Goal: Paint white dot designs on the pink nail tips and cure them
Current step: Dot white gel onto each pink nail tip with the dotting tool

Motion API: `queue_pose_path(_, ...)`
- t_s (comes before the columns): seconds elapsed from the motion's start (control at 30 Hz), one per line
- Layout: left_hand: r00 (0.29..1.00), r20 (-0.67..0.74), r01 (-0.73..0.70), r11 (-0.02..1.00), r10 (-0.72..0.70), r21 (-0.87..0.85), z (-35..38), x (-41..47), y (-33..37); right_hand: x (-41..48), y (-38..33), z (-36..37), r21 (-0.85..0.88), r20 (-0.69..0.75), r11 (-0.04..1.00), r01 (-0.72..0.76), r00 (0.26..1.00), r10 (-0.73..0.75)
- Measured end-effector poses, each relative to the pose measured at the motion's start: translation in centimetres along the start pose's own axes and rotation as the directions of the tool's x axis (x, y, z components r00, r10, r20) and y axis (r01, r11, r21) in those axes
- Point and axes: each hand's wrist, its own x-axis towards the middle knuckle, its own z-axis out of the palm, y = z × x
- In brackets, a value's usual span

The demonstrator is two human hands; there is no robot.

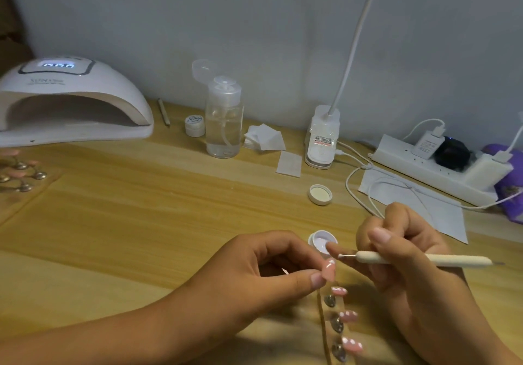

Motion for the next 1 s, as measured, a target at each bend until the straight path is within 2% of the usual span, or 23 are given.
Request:
queue_pose_path(0.6,1.000,-0.003,-0.017,1.000,0.017,-0.003,0.34,-0.05,0.49,-0.09,-0.15,0.30,0.019,0.052,0.998,-0.053,0.997,0.052)
queue_pose_path(1.0,1.000,-0.010,-0.006,1.000,0.006,0.010,0.41,-0.01,0.50,-0.18,-0.06,0.25,-0.028,0.084,0.999,-0.042,0.995,0.044)
